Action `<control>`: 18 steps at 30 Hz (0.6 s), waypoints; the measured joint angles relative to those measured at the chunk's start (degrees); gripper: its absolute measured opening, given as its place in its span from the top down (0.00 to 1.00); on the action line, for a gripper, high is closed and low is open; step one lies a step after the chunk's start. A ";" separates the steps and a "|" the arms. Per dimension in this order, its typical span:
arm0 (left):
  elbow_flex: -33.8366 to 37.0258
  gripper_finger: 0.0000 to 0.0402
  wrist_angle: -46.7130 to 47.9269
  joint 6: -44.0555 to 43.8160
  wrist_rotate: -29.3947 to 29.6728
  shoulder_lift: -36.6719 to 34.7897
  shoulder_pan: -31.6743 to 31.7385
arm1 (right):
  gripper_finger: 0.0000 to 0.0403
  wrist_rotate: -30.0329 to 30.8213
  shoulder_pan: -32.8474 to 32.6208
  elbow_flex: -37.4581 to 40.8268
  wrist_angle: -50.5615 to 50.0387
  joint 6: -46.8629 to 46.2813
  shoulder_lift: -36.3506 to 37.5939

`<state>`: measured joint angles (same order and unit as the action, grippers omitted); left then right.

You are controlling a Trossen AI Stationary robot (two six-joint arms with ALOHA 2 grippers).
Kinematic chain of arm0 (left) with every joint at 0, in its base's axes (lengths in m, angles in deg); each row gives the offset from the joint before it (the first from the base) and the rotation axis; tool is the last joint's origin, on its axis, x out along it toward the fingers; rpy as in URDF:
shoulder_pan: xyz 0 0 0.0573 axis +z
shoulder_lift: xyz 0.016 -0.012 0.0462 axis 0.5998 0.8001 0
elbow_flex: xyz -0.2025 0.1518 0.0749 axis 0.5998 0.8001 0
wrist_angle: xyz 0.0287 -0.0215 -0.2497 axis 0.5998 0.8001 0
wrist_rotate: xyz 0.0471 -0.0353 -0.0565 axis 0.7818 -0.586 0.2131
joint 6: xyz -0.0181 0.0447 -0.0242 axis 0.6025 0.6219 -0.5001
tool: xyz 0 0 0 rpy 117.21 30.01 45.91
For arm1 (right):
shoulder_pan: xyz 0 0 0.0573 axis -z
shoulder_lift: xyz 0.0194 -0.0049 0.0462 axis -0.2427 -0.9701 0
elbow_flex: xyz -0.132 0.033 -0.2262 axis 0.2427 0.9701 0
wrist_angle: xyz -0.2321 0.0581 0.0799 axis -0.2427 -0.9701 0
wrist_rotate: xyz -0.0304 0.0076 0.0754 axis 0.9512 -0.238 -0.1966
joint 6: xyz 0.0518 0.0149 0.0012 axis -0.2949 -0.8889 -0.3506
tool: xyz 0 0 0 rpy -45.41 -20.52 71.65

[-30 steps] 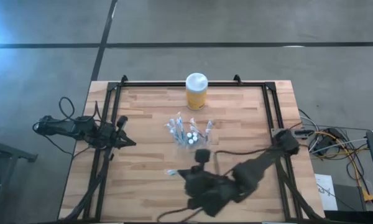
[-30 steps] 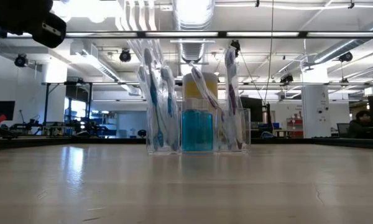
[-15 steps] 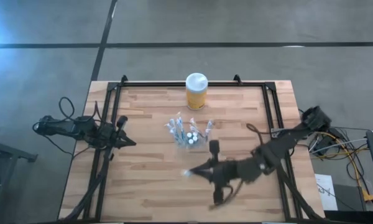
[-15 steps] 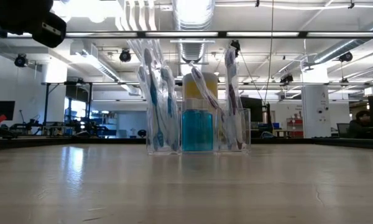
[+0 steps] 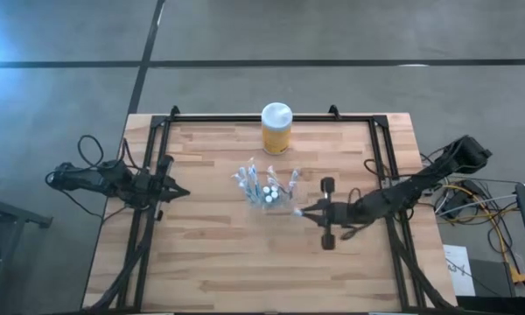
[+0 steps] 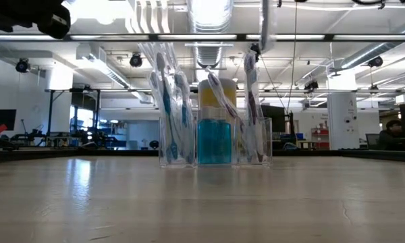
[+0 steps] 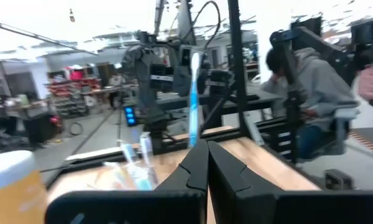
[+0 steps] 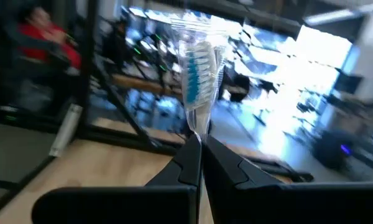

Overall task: Pick & Place toothbrushing station
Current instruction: Put the blue toothbrush into the transparent organizer

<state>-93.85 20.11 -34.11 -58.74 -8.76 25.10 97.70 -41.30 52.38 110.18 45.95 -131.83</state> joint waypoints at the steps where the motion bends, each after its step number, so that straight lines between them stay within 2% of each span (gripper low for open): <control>1: 0.00 0.99 0.03 0.76 0.39 0.00 0.03 | 0.98 -1.20 0.12 2.00 2.03 0.38 1.00; 5: -0.04 1.00 -0.06 1.04 0.48 0.00 0.03 | 0.98 -8.70 0.46 10.19 13.27 3.47 3.81; 8: -0.04 1.00 0.11 -0.65 0.50 0.00 0.03 | 0.98 -9.04 0.48 14.40 18.70 3.78 6.15; 18: -0.61 1.00 2.09 -3.52 2.71 0.00 0.03 | 0.98 -7.86 1.77 23.76 18.44 0.15 14.96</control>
<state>-94.46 22.20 -37.63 -56.03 -8.76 25.13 89.84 -39.52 76.14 128.61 46.10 -116.87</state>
